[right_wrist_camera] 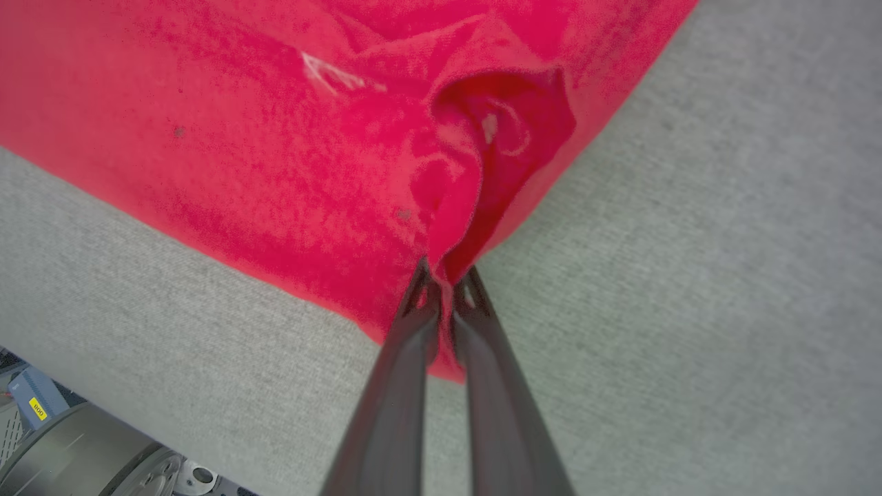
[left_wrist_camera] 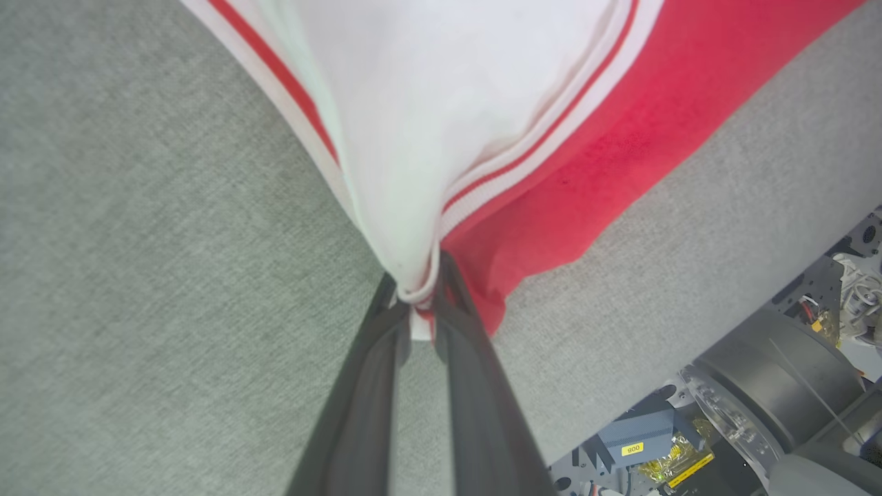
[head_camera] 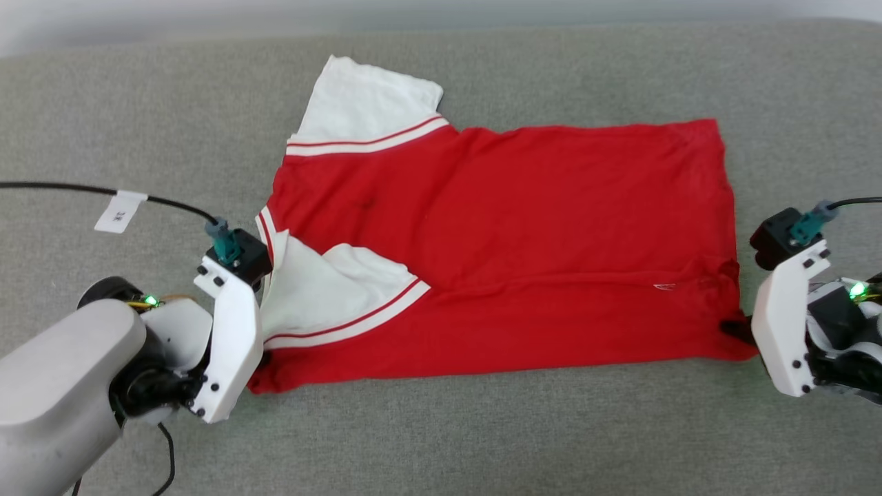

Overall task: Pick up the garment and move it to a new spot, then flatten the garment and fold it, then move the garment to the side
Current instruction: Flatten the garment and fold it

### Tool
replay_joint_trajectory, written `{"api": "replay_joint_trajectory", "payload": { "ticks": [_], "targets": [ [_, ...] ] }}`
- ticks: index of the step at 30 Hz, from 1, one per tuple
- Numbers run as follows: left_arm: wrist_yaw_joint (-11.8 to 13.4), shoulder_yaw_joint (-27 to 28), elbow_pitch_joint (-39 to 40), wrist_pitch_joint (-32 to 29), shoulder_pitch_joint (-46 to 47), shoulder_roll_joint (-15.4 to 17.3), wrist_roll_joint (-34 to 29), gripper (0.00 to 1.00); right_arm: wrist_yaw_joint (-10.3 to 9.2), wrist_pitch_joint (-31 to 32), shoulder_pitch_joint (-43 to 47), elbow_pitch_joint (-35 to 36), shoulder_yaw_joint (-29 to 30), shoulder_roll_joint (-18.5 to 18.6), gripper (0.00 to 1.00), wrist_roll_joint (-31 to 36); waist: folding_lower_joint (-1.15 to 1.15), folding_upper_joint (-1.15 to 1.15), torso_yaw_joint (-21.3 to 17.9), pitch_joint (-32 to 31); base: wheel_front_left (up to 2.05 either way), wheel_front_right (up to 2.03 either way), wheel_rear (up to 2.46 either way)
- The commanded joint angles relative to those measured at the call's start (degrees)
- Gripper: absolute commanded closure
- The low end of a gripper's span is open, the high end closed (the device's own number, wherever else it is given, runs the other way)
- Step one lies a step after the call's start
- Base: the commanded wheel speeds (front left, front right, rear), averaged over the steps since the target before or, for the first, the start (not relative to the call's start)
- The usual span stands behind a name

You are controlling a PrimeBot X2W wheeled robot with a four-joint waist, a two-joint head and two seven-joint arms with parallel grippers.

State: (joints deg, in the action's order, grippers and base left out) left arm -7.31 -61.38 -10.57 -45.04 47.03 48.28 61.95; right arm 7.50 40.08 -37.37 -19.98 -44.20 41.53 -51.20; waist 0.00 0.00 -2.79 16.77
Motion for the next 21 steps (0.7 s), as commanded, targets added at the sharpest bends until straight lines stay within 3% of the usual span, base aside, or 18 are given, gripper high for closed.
{"api": "replay_joint_trajectory", "payload": {
  "ticks": [1,12,18,19,20,21],
  "targets": [
    [0.1,0.0,0.1,0.5,-1.2,0.4,0.4,1.00,-0.03,-0.7,0.0,0.6,-0.2,1.2,1.00,-0.6,0.00,0.00,-0.6,-1.8,0.00,0.00,0.00],
    [1.4,-1.5,6.6,1.6,-8.6,4.6,3.0,1.00,-0.06,-2.8,5.9,9.1,-2.3,11.0,1.00,-4.5,0.00,0.00,-0.8,-6.9,0.00,0.00,0.00],
    [2.9,-2.6,7.7,2.5,-11.5,4.4,2.8,1.00,-0.06,-3.2,9.8,8.5,-2.8,10.2,1.00,-4.1,0.00,0.00,-0.9,-6.6,0.00,0.00,0.00],
    [3.1,-2.7,7.4,2.8,-11.5,4.1,2.5,1.00,-0.05,-3.5,10.1,8.0,-2.7,9.6,0.79,-3.7,0.00,0.00,-0.9,-6.5,0.00,0.00,0.00],
    [3.1,-2.7,7.2,3.5,-11.4,3.8,2.1,0.00,-0.05,-3.9,10.3,7.6,-2.6,9.0,0.05,-3.4,0.00,0.00,-0.9,-6.5,0.00,0.00,0.00],
    [3.1,-2.6,6.9,4.0,-11.4,3.6,1.8,0.00,-0.05,-4.3,10.5,7.2,-2.3,8.5,0.00,-3.2,0.00,0.00,-0.9,-6.5,0.00,0.00,0.00]
  ]
}}
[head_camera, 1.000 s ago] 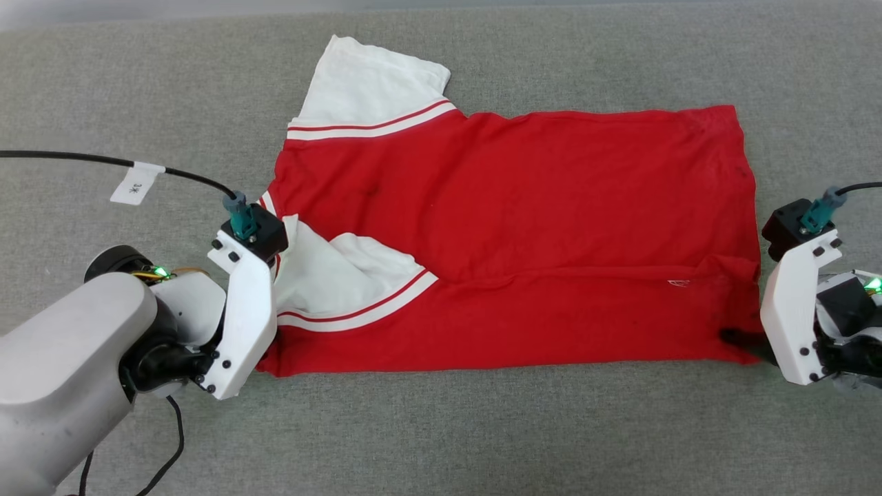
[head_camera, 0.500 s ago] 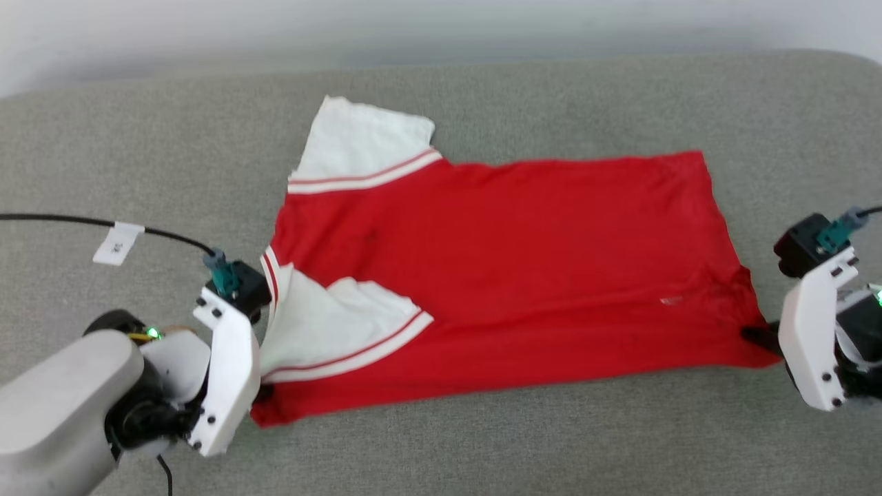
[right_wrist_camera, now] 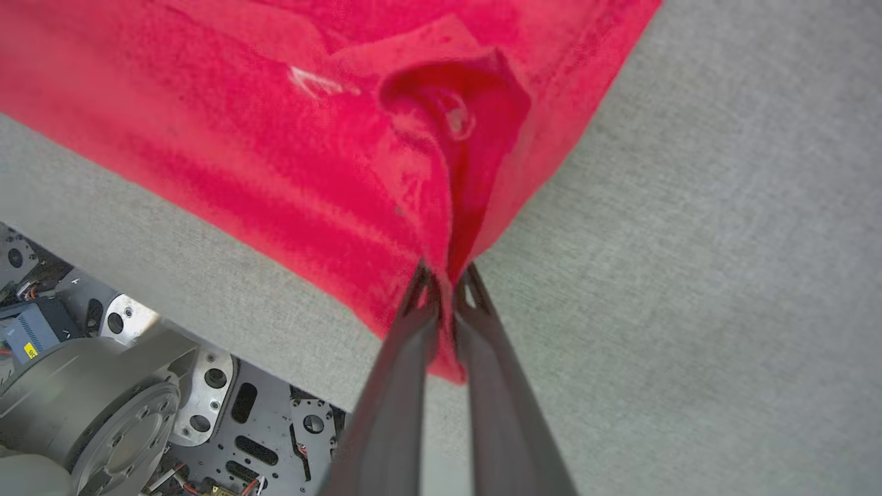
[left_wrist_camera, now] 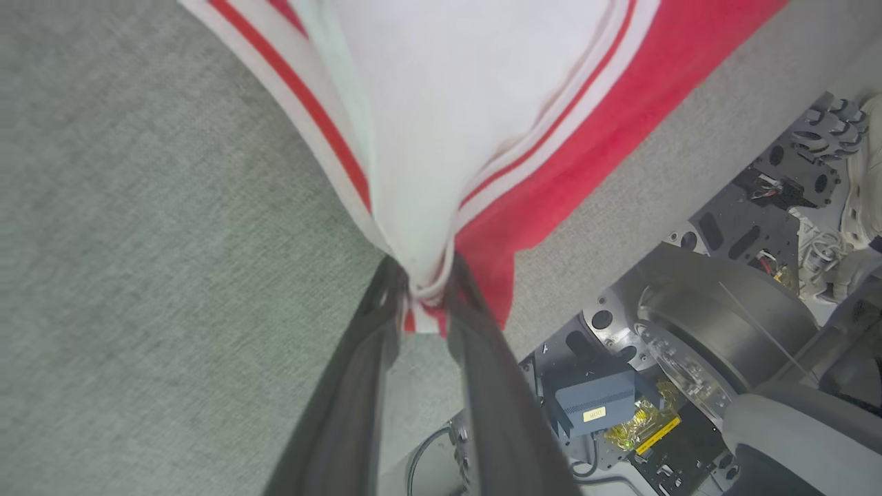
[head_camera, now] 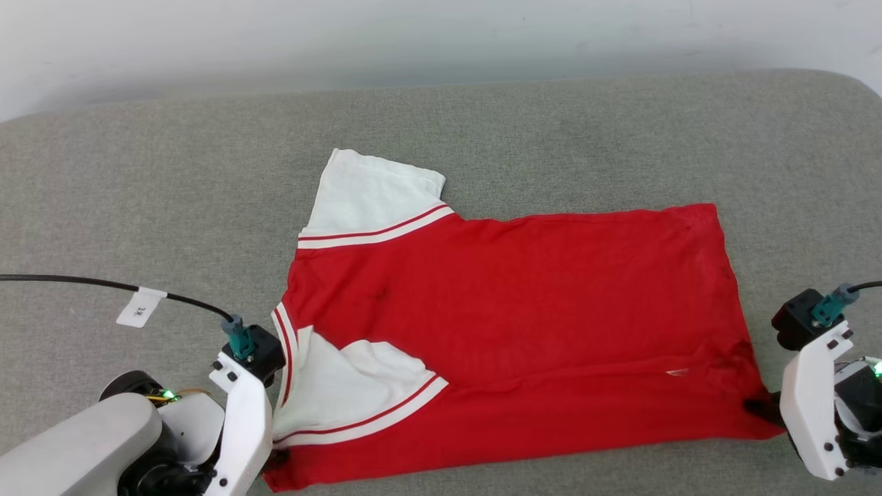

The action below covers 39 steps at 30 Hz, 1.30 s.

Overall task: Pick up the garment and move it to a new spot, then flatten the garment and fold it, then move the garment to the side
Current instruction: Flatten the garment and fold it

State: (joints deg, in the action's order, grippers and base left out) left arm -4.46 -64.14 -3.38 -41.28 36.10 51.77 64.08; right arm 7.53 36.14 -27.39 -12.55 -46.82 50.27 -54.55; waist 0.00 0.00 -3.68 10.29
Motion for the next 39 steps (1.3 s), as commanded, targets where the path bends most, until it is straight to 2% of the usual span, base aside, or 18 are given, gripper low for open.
{"api": "replay_joint_trajectory", "payload": {
  "ticks": [1,3,7,13,15,18,23,27,28,32,39],
  "targets": [
    [0.2,0.4,-0.4,0.8,-0.2,-0.1,-0.5,0.00,-0.08,-0.9,0.6,-0.5,0.7,-0.7,0.00,0.5,0.00,0.00,0.0,-0.1,0.00,0.00,0.00],
    [0.2,1.3,-0.6,2.2,0.9,-0.2,-0.9,0.00,-0.08,-2.8,0.4,-0.5,1.5,-1.0,0.00,1.9,0.00,0.00,0.0,-0.3,0.00,0.00,0.00],
    [0.3,4.5,-1.2,5.8,3.8,0.8,-1.7,0.00,-0.07,-11.5,-0.6,1.1,4.2,-1.3,0.00,7.2,0.00,0.00,-0.1,-1.1,0.00,0.00,0.00],
    [-0.2,8.5,-3.1,12.1,8.8,0.5,-4.5,0.00,-0.08,-24.6,0.3,1.9,13.1,-5.7,0.00,16.0,0.00,0.00,-1.2,-1.6,0.00,0.00,0.00],
    [0.0,9.5,-4.3,13.8,10.5,-0.1,-5.7,0.00,-0.08,-28.6,1.1,2.4,17.9,-8.1,0.00,19.6,0.00,0.00,-1.6,-1.3,0.00,0.00,0.00],
    [0.6,10.8,-7.0,16.0,13.3,-2.2,-7.1,0.00,-0.07,-33.5,4.1,4.8,26.2,-13.7,0.00,25.6,0.00,0.00,-2.4,-0.2,0.00,0.00,0.00],
    [1.1,12.1,-11.6,17.5,18.3,-5.0,-8.9,0.00,-0.08,-38.1,10.3,13.3,38.0,-23.3,0.00,36.6,0.00,0.00,-4.6,2.9,0.00,0.00,0.00],
    [0.5,12.3,-15.2,16.4,23.3,-6.7,-10.3,0.00,-0.08,-41.5,15.4,19.8,43.6,-31.2,0.00,43.1,0.00,0.00,-6.1,6.4,0.00,0.00,0.00],
    [0.5,12.3,-15.2,16.4,23.3,-6.7,-10.3,0.00,-0.08,-41.5,15.4,19.8,43.6,-31.2,0.00,43.1,0.00,0.00,-6.1,6.4,0.00,0.00,0.00],
    [0.1,12.6,-19.2,13.7,28.8,-8.5,-11.0,0.00,-0.08,-43.8,18.8,23.6,45.8,-37.3,0.00,46.0,0.00,0.00,-7.5,10.1,0.00,0.00,0.00],
    [0.3,11.9,-25.7,1.1,37.9,-10.3,-9.5,0.00,-0.08,-46.6,19.0,25.3,45.8,-41.1,0.00,47.9,0.00,0.00,-10.4,16.5,0.00,0.00,0.00]
  ]
}}
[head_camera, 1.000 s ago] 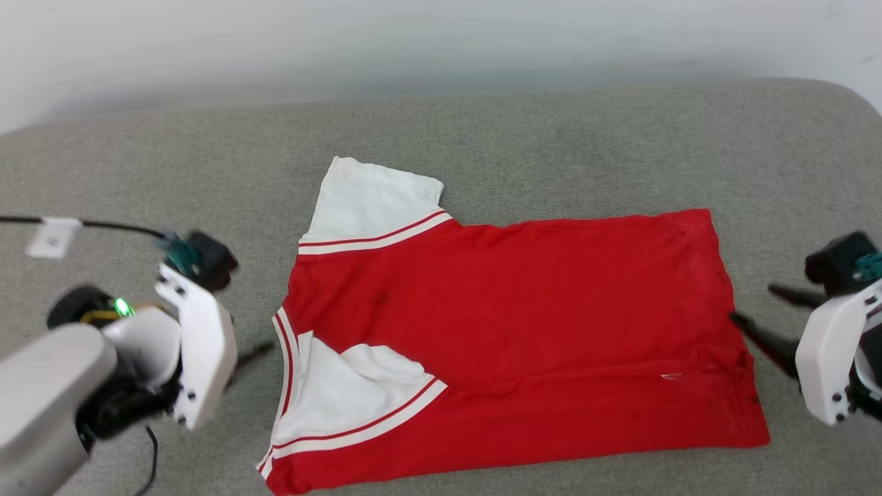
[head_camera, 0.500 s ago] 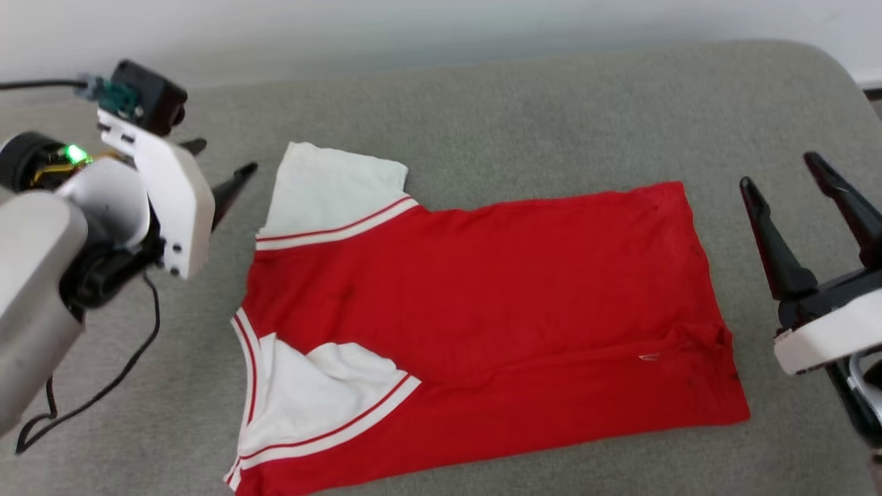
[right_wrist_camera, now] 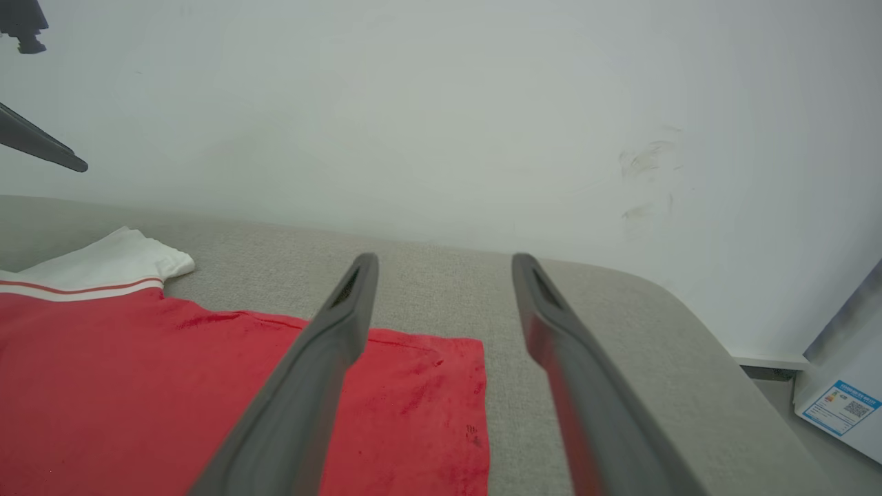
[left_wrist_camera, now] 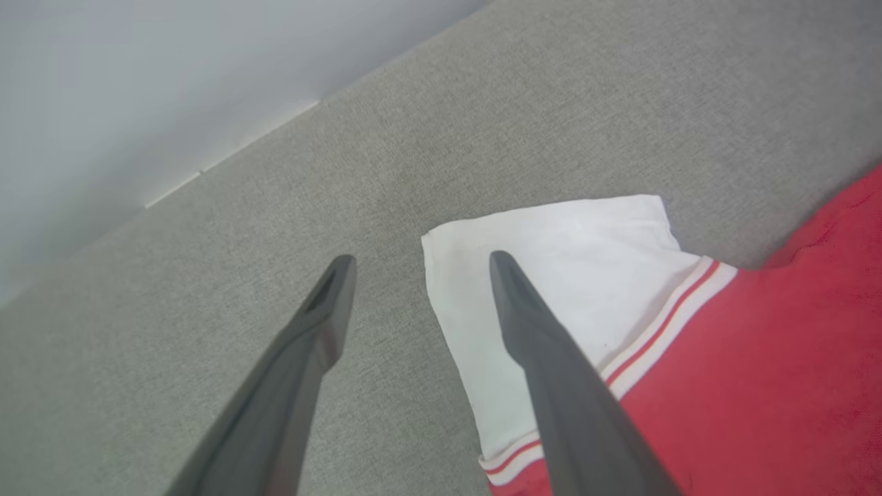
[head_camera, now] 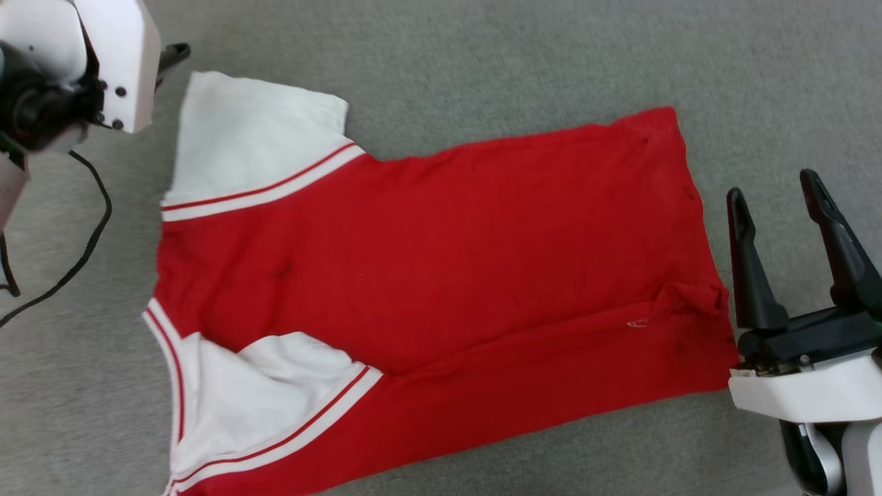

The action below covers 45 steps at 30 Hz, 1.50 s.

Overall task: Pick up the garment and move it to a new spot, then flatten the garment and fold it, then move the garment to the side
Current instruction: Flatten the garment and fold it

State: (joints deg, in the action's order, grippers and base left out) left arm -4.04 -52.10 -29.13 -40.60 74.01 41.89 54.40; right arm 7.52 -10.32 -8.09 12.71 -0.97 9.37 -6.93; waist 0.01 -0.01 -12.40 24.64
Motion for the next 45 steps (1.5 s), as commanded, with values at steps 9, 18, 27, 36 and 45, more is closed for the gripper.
{"api": "replay_joint_trajectory", "payload": {
  "ticks": [9,18,27,36,45],
  "targets": [
    [0.7,-2.9,-2.4,-16.6,6.0,-0.1,1.7,0.00,-0.06,-1.9,-3.4,-1.3,-1.6,-0.5,0.00,0.7,-0.01,0.01,-4.4,7.9,0.00,0.00,0.00],
    [0.6,-5.5,-3.4,-19.5,3.7,0.7,1.4,0.00,-0.06,-2.8,-5.3,-3.8,-2.4,-0.2,0.00,0.3,-0.01,0.01,-4.9,9.9,0.00,0.00,0.00],
    [-1.0,-5.2,-1.8,-17.0,4.4,0.2,1.1,1.00,-0.06,-1.9,-8.9,-4.3,-0.3,2.6,0.00,0.5,-0.01,0.01,-3.0,7.3,0.00,0.00,0.00],
    [-2.9,-6.6,2.5,-12.4,3.1,-1.6,1.6,1.00,-0.06,12.0,-17.2,-2.8,-2.3,15.0,0.00,-2.5,-0.01,0.01,0.9,2.4,0.00,0.00,0.00],
    [-3.3,-8.5,7.5,-8.7,2.2,-2.2,2.0,1.00,-0.06,44.2,-28.8,-7.9,-16.0,32.9,0.00,-20.3,-0.01,0.01,5.1,1.5,0.00,0.00,0.00]
  ]
}}
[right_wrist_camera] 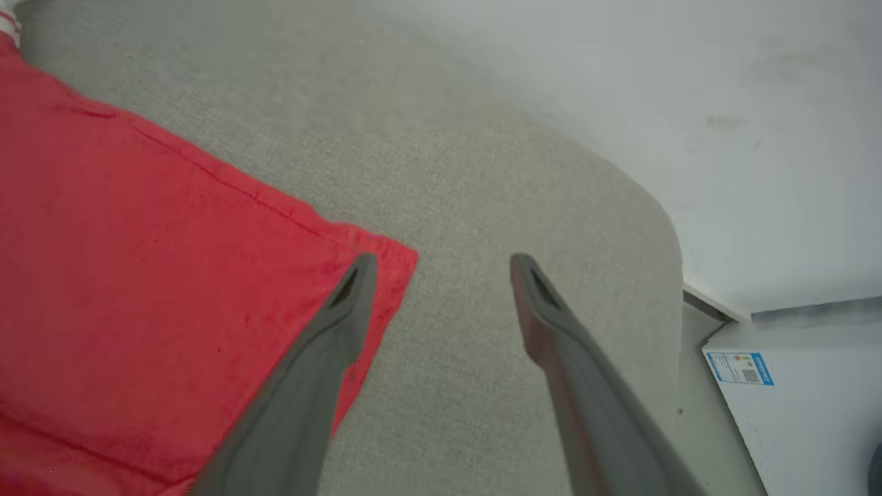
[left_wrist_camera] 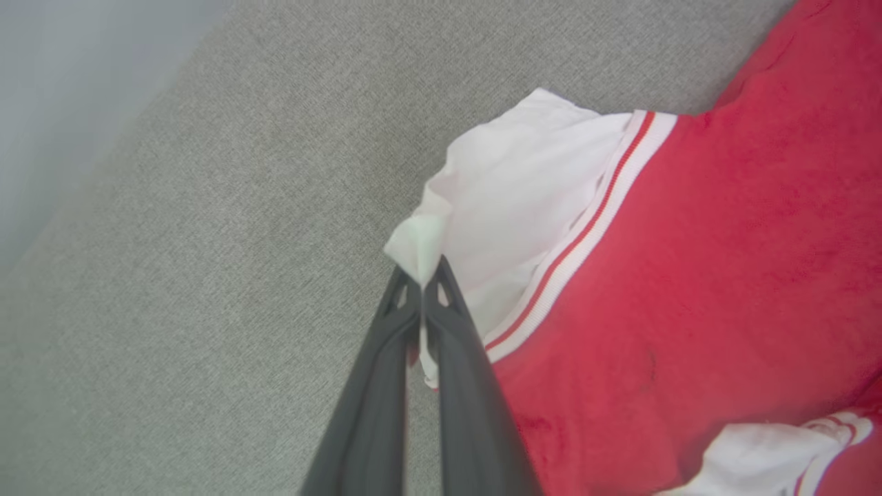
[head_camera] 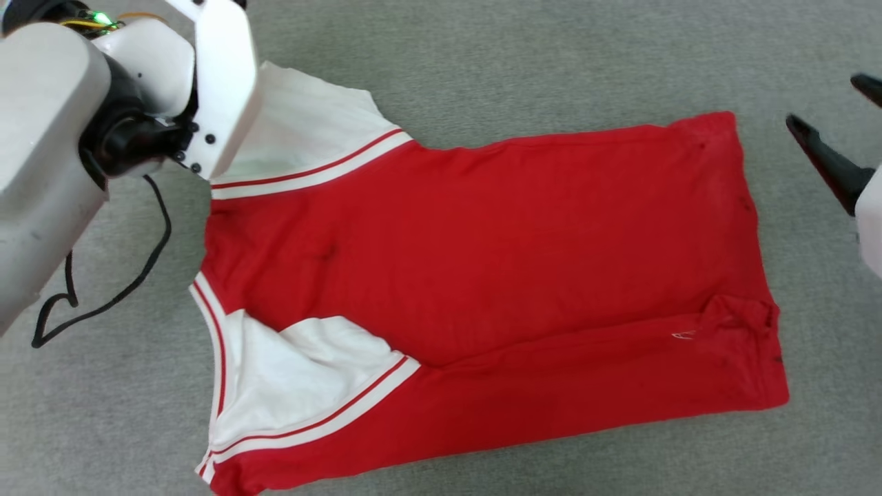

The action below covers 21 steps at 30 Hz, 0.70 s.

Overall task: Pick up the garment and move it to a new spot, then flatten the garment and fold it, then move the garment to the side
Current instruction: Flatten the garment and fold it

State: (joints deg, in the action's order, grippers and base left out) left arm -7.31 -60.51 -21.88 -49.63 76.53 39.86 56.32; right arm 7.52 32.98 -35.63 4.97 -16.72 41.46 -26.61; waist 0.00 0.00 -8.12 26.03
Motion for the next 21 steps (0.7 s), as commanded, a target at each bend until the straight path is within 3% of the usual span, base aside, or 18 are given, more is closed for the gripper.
{"api": "replay_joint_trajectory", "payload": {
  "ticks": [1,4,8,14,21],
  "targets": [
    [0.0,-0.4,0.9,0.8,0.0,-0.2,-0.2,1.00,-0.07,3.9,-2.9,-0.5,-2.1,2.5,0.00,-2.8,0.00,0.00,1.2,0.4,0.00,0.00,0.00],
    [-0.1,-1.7,3.2,1.7,0.4,-0.4,-0.5,1.00,-0.06,12.0,-7.3,-2.0,-7.7,6.3,0.00,-8.3,0.00,0.00,2.4,1.2,0.00,0.00,0.00],
    [-0.1,-3.1,5.9,3.1,1.4,-0.8,0.0,1.00,-0.07,20.8,-13.4,-5.9,-12.4,7.7,0.00,-14.8,0.00,0.00,4.1,2.6,0.00,0.00,0.00],
    [-0.1,-5.0,8.4,5.5,4.0,-1.0,-0.1,1.00,-0.06,26.7,-19.5,-14.2,-15.1,5.0,0.00,-18.2,0.00,0.00,6.3,5.1,0.00,0.00,0.00],
    [-0.1,-6.5,9.6,7.8,6.5,-0.6,0.3,1.00,-0.06,27.2,-20.9,-22.0,-16.4,1.7,0.00,-17.7,0.00,0.00,8.0,8.2,0.00,0.00,0.00]
  ]
}}
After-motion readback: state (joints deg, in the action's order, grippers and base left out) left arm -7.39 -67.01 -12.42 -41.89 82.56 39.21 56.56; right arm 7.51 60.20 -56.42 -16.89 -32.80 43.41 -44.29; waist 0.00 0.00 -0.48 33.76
